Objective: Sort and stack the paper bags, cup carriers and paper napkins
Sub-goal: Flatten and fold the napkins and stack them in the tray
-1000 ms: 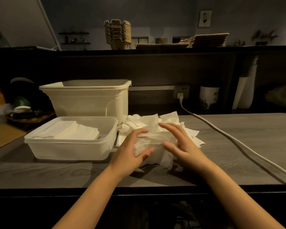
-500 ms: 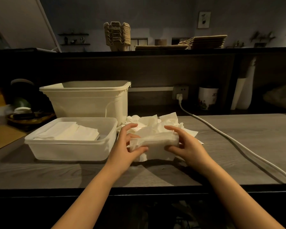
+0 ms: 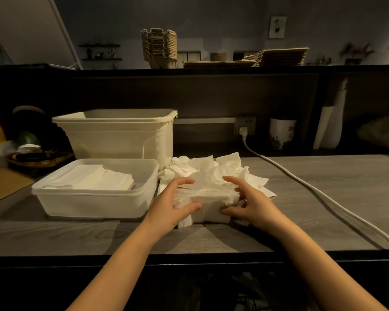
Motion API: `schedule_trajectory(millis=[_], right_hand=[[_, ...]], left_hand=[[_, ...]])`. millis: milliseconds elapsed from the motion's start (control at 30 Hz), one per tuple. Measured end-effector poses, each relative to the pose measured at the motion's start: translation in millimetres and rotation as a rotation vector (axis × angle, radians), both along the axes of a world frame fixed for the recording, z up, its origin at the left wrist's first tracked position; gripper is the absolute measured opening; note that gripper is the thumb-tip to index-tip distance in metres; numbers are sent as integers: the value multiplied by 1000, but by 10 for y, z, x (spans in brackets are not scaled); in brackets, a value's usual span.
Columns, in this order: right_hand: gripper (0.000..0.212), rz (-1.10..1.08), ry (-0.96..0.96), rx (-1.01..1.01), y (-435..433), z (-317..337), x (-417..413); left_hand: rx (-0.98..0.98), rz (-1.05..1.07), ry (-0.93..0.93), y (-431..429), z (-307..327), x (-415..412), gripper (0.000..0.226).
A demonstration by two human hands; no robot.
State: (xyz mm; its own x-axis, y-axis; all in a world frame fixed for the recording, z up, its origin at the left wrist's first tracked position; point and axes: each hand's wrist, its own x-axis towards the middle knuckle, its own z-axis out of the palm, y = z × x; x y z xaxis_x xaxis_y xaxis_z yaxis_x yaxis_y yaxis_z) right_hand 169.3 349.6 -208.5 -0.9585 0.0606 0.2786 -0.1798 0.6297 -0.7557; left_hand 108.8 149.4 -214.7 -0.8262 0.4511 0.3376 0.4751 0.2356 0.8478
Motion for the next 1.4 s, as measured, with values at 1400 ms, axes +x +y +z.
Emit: schedule_trajectory(millis=[1400], right_hand=[[21, -50, -33, 117, 87, -10, -3]], left_hand=[[-184, 32, -11, -48, -98, -89, 61]])
